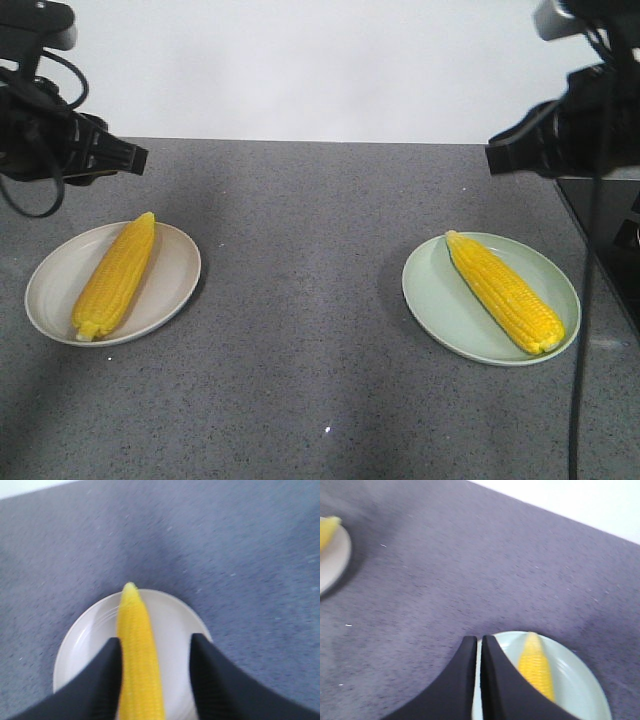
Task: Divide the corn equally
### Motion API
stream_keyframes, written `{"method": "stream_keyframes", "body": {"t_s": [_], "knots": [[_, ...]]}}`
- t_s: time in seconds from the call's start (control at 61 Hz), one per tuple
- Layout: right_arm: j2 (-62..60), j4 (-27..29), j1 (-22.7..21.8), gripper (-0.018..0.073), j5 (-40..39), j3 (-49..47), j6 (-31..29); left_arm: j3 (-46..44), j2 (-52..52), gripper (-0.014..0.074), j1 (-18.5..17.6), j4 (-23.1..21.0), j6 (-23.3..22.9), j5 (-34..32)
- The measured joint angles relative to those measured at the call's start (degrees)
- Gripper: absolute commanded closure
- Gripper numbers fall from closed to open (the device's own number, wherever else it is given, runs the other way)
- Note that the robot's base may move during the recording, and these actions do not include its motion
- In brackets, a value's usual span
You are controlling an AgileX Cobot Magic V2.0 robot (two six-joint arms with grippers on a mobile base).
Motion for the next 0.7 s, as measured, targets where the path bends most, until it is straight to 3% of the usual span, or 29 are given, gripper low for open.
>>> {"method": "stream_keyframes", "body": {"t_s": [0.082,0.213,0.475,0.705], "knots": [[-6.35,3.44,0.00,0.0567,-3.44,6.91,-3.50,5.24,-3.87,0.0606,0.00,-2.48,2.14,-3.13],[-19.23,5.24,0.00,0.0567,-8.38,21.14,-7.39,18.75,-11.37,0.0604,0.00,-6.56,4.99,-10.67],[-43.45,5.52,0.00,0.0567,-17.19,46.13,-8.19,48.84,-29.65,0.0604,0.00,-16.08,5.92,-30.34],[-52.95,5.70,0.00,0.0567,-21.12,54.44,-6.30,55.12,-38.28,0.0604,0.00,-17.95,6.02,-36.49]]}}
